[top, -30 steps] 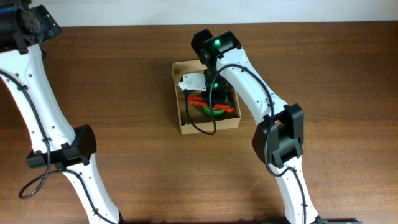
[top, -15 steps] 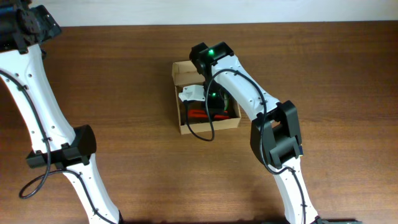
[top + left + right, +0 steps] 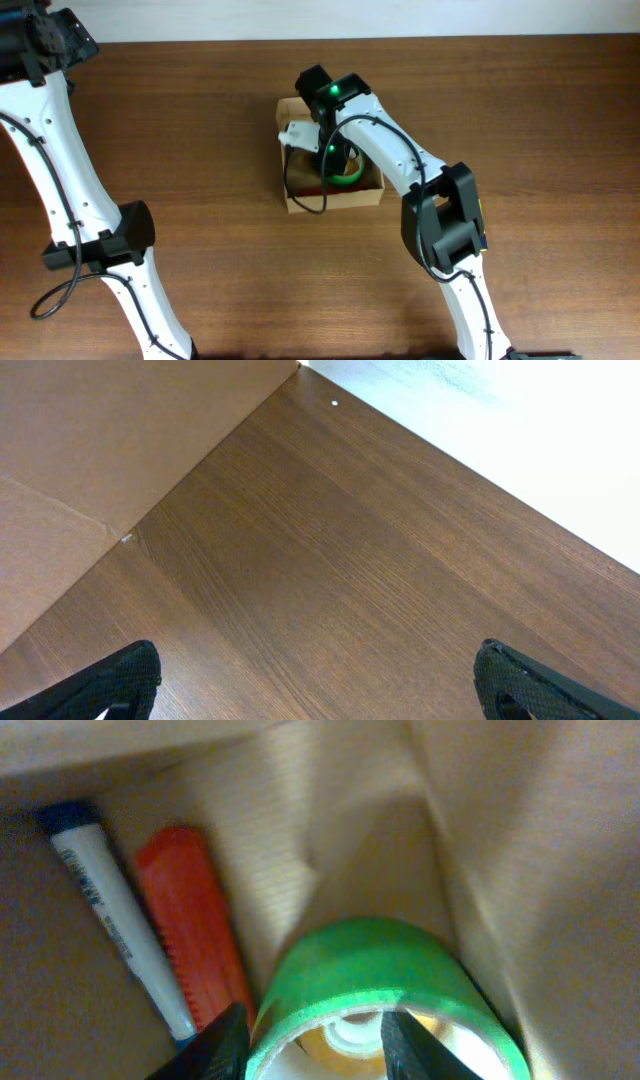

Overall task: Pack container
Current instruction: 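Open the right gripper and move it to the yellow highlighter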

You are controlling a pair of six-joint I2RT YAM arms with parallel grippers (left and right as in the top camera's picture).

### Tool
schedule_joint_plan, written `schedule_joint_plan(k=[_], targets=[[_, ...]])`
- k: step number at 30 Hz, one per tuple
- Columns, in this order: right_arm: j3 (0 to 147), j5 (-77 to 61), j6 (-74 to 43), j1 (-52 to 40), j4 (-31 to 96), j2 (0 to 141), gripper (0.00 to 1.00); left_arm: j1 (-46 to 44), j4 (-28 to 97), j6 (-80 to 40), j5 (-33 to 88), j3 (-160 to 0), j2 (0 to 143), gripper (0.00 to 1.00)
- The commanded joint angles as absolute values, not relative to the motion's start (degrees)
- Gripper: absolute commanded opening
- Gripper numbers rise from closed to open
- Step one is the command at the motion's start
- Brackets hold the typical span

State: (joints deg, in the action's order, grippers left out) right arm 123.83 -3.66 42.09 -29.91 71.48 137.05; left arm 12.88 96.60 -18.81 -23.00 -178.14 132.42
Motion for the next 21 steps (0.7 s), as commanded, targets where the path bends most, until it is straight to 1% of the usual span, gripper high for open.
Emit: schedule_joint_plan(k=[1, 3, 4, 5, 8, 10, 11, 13, 14, 17, 18, 19, 20, 21], targets=[[124.9, 1.7, 31.7, -27.4, 68.2, 128.8, 0.43, 13.2, 96.6, -17.9, -23.8, -178.8, 131.1, 1.00], [124.9, 2.0, 27.0, -25.6, 66.2, 125.6, 0.45, 13.2, 96.6, -17.9, -23.8, -178.8, 131.1, 1.00], [124.9, 1.8, 24.2, -24.6, 65.1, 123.7, 0.43, 13.2, 96.6, -17.9, -23.8, -178.8, 131.1, 1.00], [124.9, 1.4, 21.4, -23.4, 64.0, 121.6, 0.38, 13.2, 96.6, -17.9, -23.8, -178.8, 131.1, 1.00], [124.9, 1.1, 14.4, -18.9, 61.3, 114.7, 0.40, 13.2, 96.6, -17.9, -23.8, -178.8, 131.1, 1.00], [124.9, 1.2, 9.2, -14.8, 60.4, 109.7, 0.37, 13.2, 96.6, -17.9, -23.8, -178.8, 131.1, 1.00], [124.9, 1.1, 4.9, -12.2, 60.3, 107.2, 0.36, 13.2, 96.6, -17.9, -23.8, -178.8, 131.1, 1.00], [124.9, 1.1, 0.1, -7.3, 61.1, 103.2, 0.34, 13.2, 96.6, -17.9, -23.8, -178.8, 131.1, 1.00], [124.9, 1.1, -1.0, -4.5, 62.2, 101.6, 0.35, 13.2, 96.7, -17.9, -23.8, -178.8, 131.1, 1.00], [124.9, 2.2, -1.0, 4.1, 69.7, 98.3, 0.34, 13.2, 96.6, -17.9, -23.8, -178.8, 131.1, 1.00], [124.9, 2.2, -1.0, 6.8, 73.4, 97.9, 0.37, 13.2, 96.6, -17.9, -23.8, -178.8, 131.1, 1.00], [124.9, 2.2, -1.0, 9.1, 77.1, 97.8, 0.50, 13.2, 96.6, -17.9, -23.8, -178.8, 131.1, 1.00], [124.3, 2.2, -1.0, 11.2, 80.4, 97.8, 0.59, 13.2, 96.6, -17.9, -23.8, -178.8, 131.1, 1.00], [123.3, 2.3, -0.9, 12.4, 81.9, 97.8, 0.64, 13.2, 96.6, -17.9, -23.8, -178.8, 131.1, 1.00]])
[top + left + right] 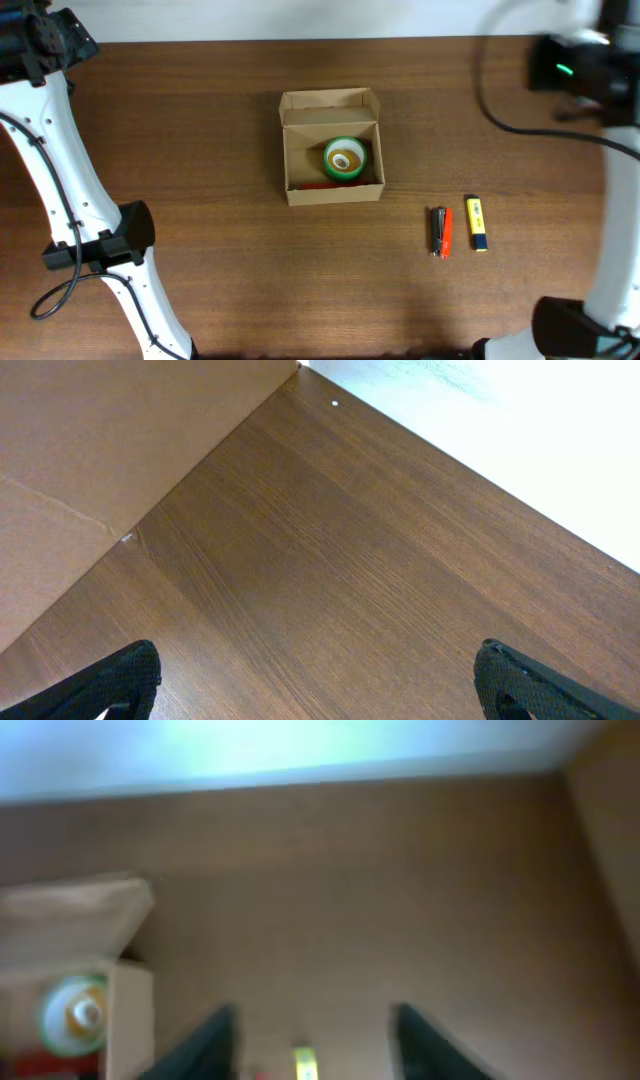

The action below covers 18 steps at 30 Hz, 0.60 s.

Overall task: Pack container
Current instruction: 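Open the right gripper and move it to the yellow highlighter, then lower the right gripper and grasp the yellow highlighter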

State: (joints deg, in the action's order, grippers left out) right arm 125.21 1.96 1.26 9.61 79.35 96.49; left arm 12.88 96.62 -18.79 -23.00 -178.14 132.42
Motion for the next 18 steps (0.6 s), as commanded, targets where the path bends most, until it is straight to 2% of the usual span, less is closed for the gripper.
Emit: schedule_joint_plan(k=[1, 8, 13, 18], targets=[[122.1, 2.7, -0.3, 13.4, 83.3, 97.8, 0.65, 13.2, 96.6, -17.9, -23.8, -178.8, 131.1, 1.00], [98.3, 5.0, 13.3, 16.5, 75.6, 97.8, 0.71, 13.2, 96.6, -17.9, -23.8, -178.8, 131.1, 1.00], [79.3, 2.4, 14.4, 17.0, 67.7, 97.9, 0.73, 13.2, 96.6, -17.9, -23.8, -178.8, 131.1, 1.00], [70.6, -0.4, 14.4, 16.0, 66.8, 97.9, 0.75, 13.2, 96.6, -17.9, -23.8, -178.8, 131.1, 1.00]])
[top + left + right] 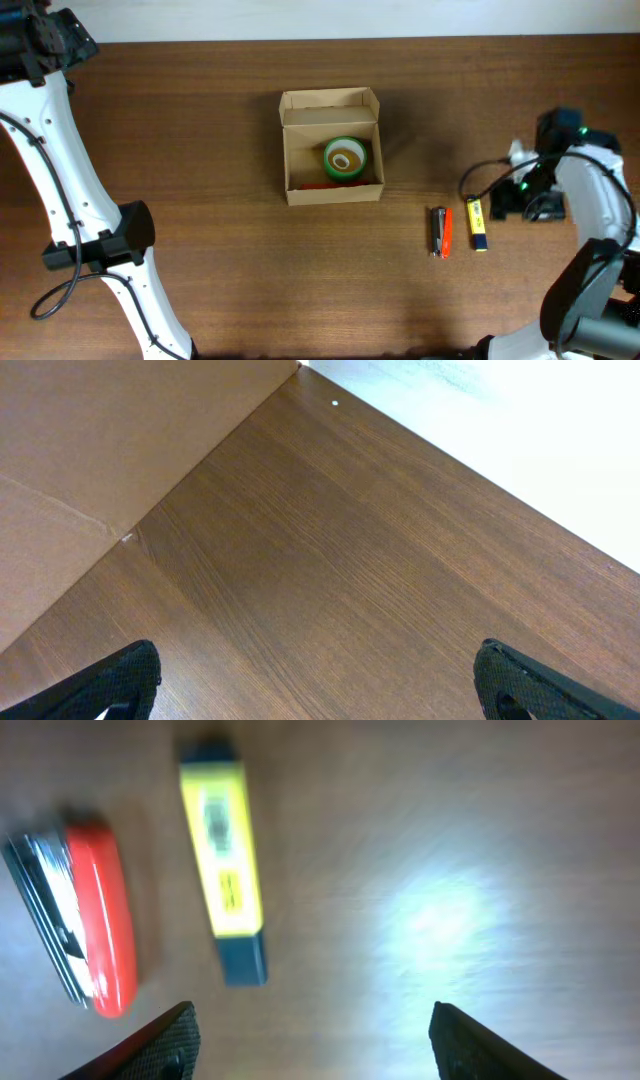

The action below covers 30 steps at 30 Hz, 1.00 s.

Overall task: Pack container
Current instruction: 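Lower the right gripper and grasp the yellow highlighter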

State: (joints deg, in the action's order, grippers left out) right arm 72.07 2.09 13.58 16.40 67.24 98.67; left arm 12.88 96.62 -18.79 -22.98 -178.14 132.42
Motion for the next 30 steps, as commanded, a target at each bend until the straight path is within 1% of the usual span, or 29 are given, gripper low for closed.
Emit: schedule_joint_plan(k=[1, 5, 11, 18, 22, 26, 30], targets=[[70.4, -1.2, 14.6, 15.9, 66.8, 97.9, 0.75, 13.2, 96.6, -17.9, -23.8, -178.8, 131.1, 1.00], [70.4, -3.1, 15.8, 15.3, 66.9, 97.9, 0.77, 13.2, 96.6, -17.9, -23.8, -178.8, 131.1, 1.00], [70.3, -3.0, 16.5, 14.0, 65.9, 98.1, 0.76, 13.2, 96.6, -17.9, -23.8, -178.8, 131.1, 1.00], [70.2, -1.3, 14.7, 12.0, 63.1, 103.2, 0.76, 13.2, 96.6, -17.9, -23.8, -178.8, 131.1, 1.00], [70.2, -1.4, 14.3, 11.3, 60.6, 107.1, 0.75, 13.2, 96.6, -17.9, -23.8, -178.8, 131.1, 1.00], [70.2, -0.9, 12.4, 10.9, 58.6, 109.8, 0.69, 13.2, 96.6, -17.9, -23.8, -178.8, 131.1, 1.00], [70.1, -0.8, 11.7, 10.9, 56.8, 110.4, 0.66, 13.2, 96.6, -17.9, -23.8, -178.8, 131.1, 1.00]])
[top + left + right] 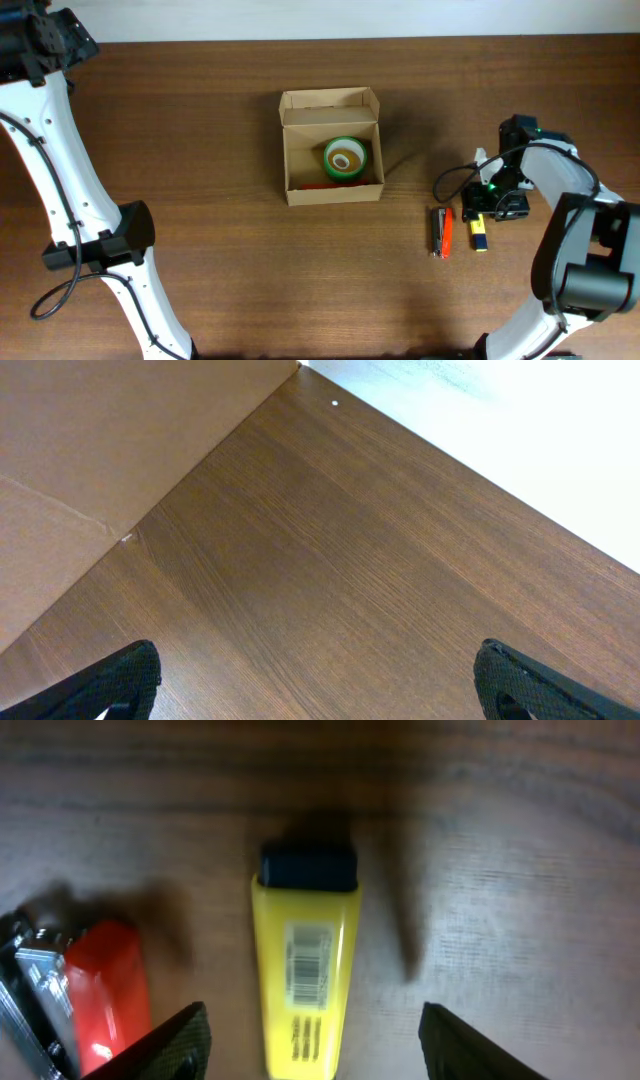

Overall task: Pack container
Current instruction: 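Lower the right gripper and grasp the yellow highlighter, then carry the highlighter over the box and lower it inside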

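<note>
An open cardboard box (pixel 296 150) in the middle of the table holds a green tape roll (pixel 346 157) and a red item (pixel 322 185). To its right, a yellow highlighter (pixel 479 234) with a dark cap lies next to a red and black tool (pixel 441 231). My right gripper (pixel 490 205) hangs open over the highlighter (pixel 305 970), one finger on each side, with the red tool (pixel 100 995) to the left. My left gripper (pixel 320 690) is open over bare wood, far from all of this.
The left arm (pixel 60 180) runs down the table's left side. In the left wrist view a brown cardboard panel (pixel 90 460) stands at the table's edge. A pale wall (pixel 320 18) borders the back of the table.
My right gripper has moved left from beside the highlighter to straddle it. It is turned now, so the dark cap points away from the wrist camera. The left arm has not moved.
My right gripper was down in the box at the green tape roll. Then it was away at the far right with the roll left in the box. Then it was low, just right of the highlighter, and now it stands open over it.
</note>
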You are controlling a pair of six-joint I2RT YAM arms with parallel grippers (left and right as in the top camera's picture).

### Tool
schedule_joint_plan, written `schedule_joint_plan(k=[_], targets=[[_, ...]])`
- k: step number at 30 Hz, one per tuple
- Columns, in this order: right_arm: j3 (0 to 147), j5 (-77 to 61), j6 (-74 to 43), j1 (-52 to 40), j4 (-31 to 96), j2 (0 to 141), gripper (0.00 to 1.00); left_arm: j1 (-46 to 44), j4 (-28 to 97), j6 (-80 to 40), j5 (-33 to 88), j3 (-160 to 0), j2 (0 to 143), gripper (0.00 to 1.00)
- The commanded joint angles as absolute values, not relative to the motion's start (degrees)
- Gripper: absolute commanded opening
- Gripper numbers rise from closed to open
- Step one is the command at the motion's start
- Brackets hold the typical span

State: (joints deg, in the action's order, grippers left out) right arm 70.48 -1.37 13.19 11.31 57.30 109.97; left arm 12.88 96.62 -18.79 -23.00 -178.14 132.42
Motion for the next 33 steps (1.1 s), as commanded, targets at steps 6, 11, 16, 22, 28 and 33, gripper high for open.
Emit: schedule_joint_plan(k=[6, 11, 16, 22, 28, 33], targets=[[69.3, -0.8, 11.7, 10.9, 55.5, 110.8, 0.62, 13.2, 96.6, -17.9, -23.8, -178.8, 131.1, 1.00], [68.4, -0.3, 11.7, 10.9, 55.0, 111.0, 0.61, 13.2, 96.6, -17.9, -23.8, -178.8, 131.1, 1.00], [67.5, 0.7, 11.7, 10.9, 54.5, 111.0, 0.57, 13.2, 96.6, -17.9, -23.8, -178.8, 131.1, 1.00], [67.4, 0.7, 11.7, 10.9, 53.6, 111.0, 0.17, 13.2, 96.6, -17.9, -23.8, -178.8, 131.1, 1.00], [69.6, -5.3, 11.3, 10.9, 52.9, 110.9, 0.04, 13.2, 96.6, -17.9, -23.8, -178.8, 131.1, 1.00], [82.3, -15.1, 11.6, 10.9, 54.3, 110.0, 0.04, 13.2, 96.6, -17.9, -23.8, -178.8, 131.1, 1.00]])
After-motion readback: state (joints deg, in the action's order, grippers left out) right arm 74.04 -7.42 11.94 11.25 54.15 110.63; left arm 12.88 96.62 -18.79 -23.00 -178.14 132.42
